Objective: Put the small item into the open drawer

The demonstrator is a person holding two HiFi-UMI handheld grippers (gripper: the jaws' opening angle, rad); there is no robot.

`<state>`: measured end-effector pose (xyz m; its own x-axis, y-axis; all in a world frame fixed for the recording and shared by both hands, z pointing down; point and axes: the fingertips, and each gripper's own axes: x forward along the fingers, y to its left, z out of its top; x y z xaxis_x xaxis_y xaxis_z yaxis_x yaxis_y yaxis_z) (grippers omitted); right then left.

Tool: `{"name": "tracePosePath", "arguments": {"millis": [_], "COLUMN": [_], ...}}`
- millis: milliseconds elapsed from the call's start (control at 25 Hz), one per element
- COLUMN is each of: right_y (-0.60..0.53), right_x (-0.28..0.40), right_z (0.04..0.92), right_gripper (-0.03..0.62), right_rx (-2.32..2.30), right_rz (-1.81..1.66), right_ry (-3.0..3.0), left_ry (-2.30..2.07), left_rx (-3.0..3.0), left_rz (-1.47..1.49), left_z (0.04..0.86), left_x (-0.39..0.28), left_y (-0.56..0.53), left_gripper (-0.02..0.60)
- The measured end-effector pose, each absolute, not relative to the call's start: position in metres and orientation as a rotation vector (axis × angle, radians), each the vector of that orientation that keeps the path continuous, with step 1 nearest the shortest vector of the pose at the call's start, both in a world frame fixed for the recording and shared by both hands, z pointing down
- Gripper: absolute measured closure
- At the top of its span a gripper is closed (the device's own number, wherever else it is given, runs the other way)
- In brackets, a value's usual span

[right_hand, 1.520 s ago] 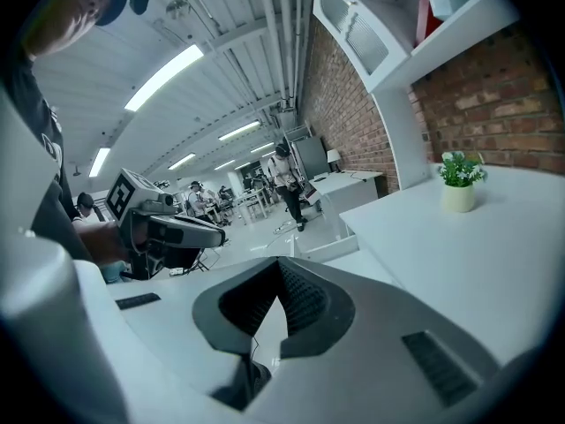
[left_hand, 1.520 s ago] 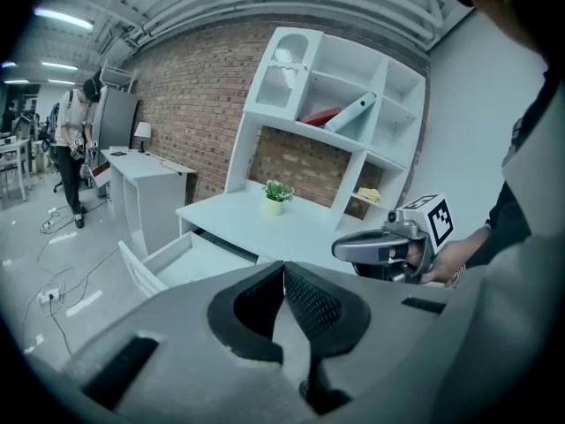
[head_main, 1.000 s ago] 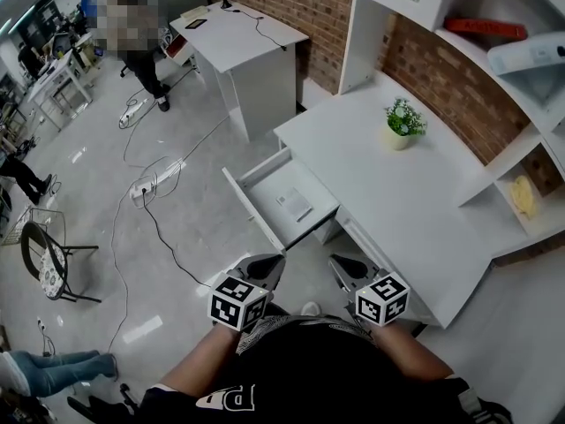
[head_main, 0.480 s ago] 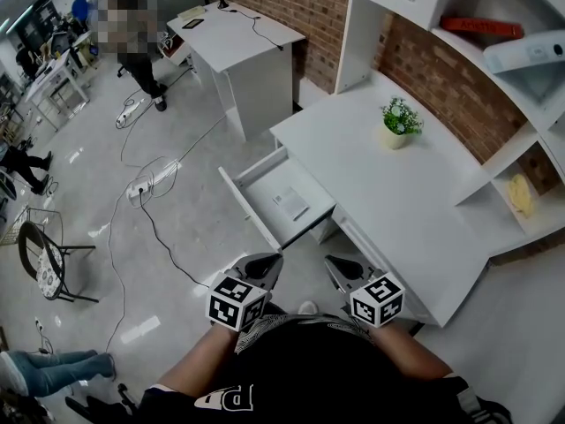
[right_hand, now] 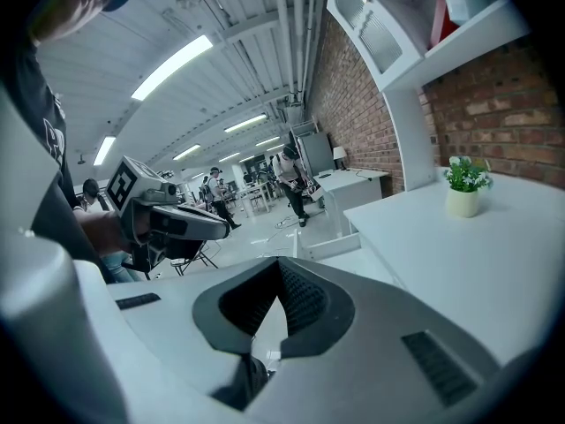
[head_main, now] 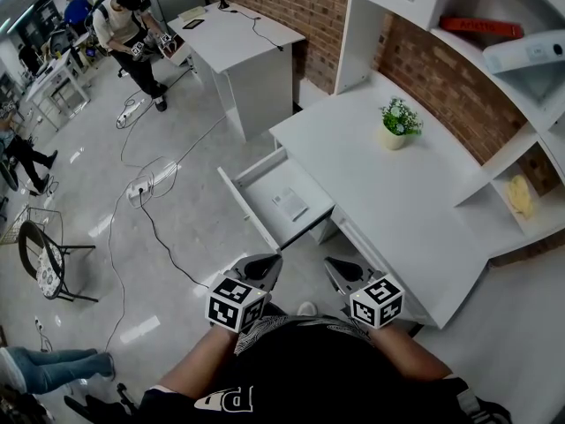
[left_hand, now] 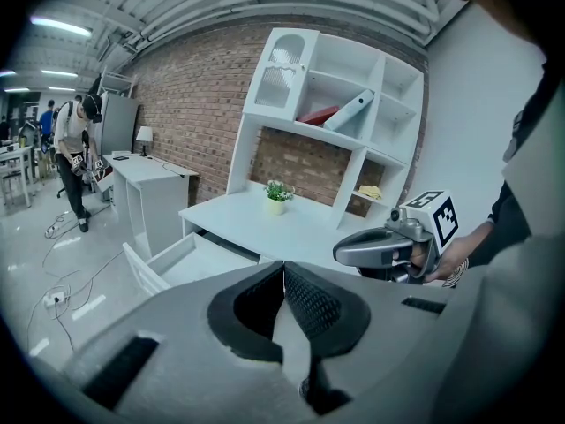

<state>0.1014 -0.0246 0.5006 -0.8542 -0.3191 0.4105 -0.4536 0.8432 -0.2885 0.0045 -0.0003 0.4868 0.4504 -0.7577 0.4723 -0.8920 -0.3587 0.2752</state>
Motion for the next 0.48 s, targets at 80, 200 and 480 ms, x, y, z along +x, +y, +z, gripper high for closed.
{"name": "tracePosePath", "arguments": {"millis": [80, 200, 480], "right_y": [-0.0246, -0.0248, -0.0264], "right_x": [0.1016, 0.1019, 0.1030], "right_z": [0.5006, 0.5007, 0.5019], "right_gripper": [0.589, 0.590, 0.590], "right_rx": [0.578, 0.575, 0.571], "right_rz": [0.537, 0.537, 0.534], "right_ry": [-2.672, -2.671, -2.672], "left_ry": [-1.378, -1.374, -1.373], "left_rx": [2.211, 2.209, 2.216], "left_rz": [0.365, 0.371, 0.370], "left_z": [0.4870, 0.4877, 0.4877], "left_x": [0.0050, 0.0060, 0.0084], "left_y": [0.0000, 0.0005, -0.0018], "left_gripper": [0.565, 0.564, 0.565]}}
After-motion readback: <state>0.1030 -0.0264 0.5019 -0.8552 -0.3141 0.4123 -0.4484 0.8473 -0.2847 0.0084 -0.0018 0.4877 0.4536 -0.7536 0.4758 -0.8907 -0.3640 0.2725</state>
